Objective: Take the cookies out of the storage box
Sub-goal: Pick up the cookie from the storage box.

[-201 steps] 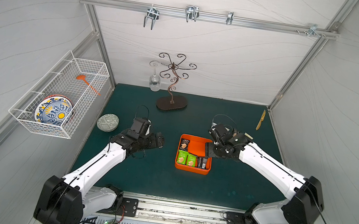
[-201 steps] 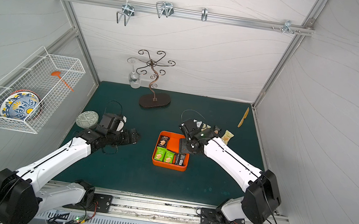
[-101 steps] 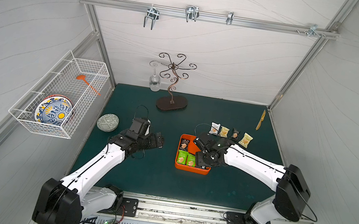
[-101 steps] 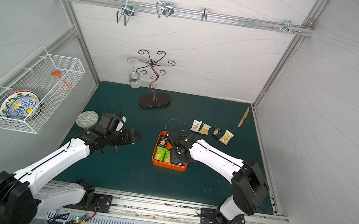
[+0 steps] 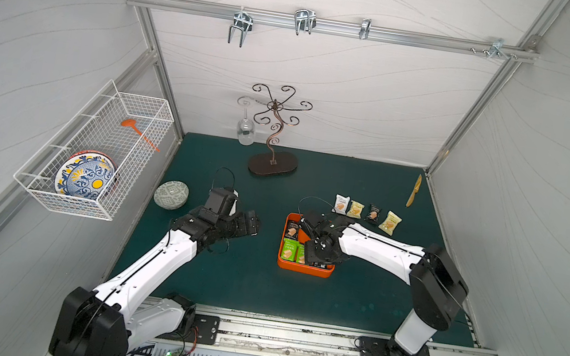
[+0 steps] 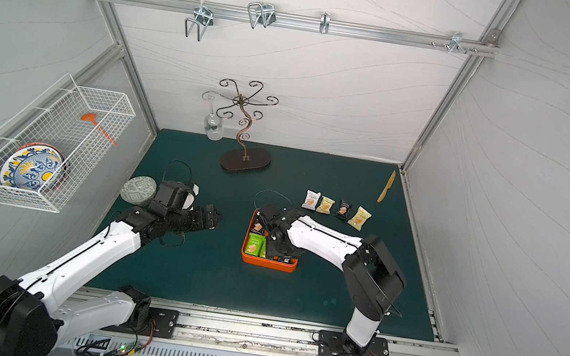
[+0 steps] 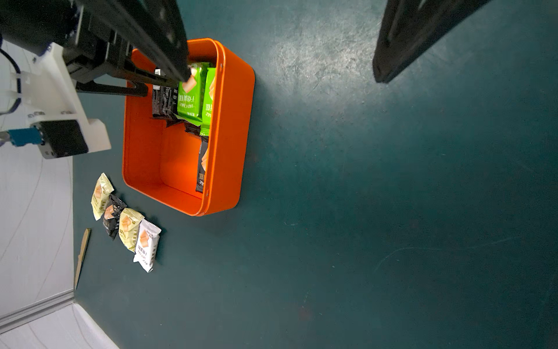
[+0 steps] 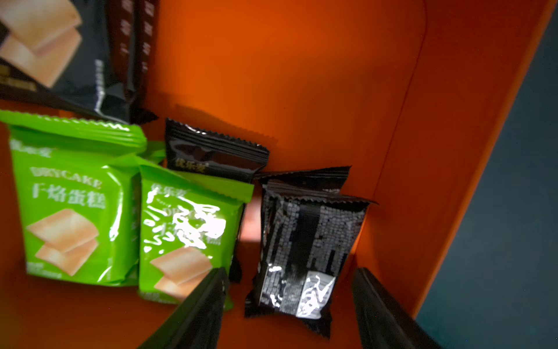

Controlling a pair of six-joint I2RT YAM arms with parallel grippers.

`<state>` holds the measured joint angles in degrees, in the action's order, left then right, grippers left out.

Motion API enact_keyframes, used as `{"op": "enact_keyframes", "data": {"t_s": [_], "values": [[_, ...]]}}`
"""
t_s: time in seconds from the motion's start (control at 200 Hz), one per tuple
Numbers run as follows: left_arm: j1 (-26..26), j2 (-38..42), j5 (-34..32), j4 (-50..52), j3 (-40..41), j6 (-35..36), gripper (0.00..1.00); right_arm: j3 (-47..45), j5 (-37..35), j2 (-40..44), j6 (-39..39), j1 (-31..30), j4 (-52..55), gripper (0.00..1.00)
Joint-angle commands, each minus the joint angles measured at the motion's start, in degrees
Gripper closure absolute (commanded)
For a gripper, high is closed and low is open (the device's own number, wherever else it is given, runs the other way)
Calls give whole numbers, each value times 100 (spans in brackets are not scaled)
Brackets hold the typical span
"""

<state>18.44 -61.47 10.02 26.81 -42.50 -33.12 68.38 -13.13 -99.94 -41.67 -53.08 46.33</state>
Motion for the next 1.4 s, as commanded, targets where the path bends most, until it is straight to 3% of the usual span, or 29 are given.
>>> {"op": "enact_keyframes", "data": {"t_s": [0.0, 0.46, 0.89, 1.39], "values": [[4, 83, -53, -35, 0, 96, 1, 118, -84, -131, -148, 51, 91, 29], [2, 142, -114, -28, 14, 130, 1, 148, -10, -452, -91, 210, -191, 32], [2, 188, -167, -2, 9, 148, 1, 132, -124, -545, -3, 280, -295, 52], [2, 159, -157, -26, 5, 148, 1, 399, -315, -141, 150, 331, 12, 57]]}}
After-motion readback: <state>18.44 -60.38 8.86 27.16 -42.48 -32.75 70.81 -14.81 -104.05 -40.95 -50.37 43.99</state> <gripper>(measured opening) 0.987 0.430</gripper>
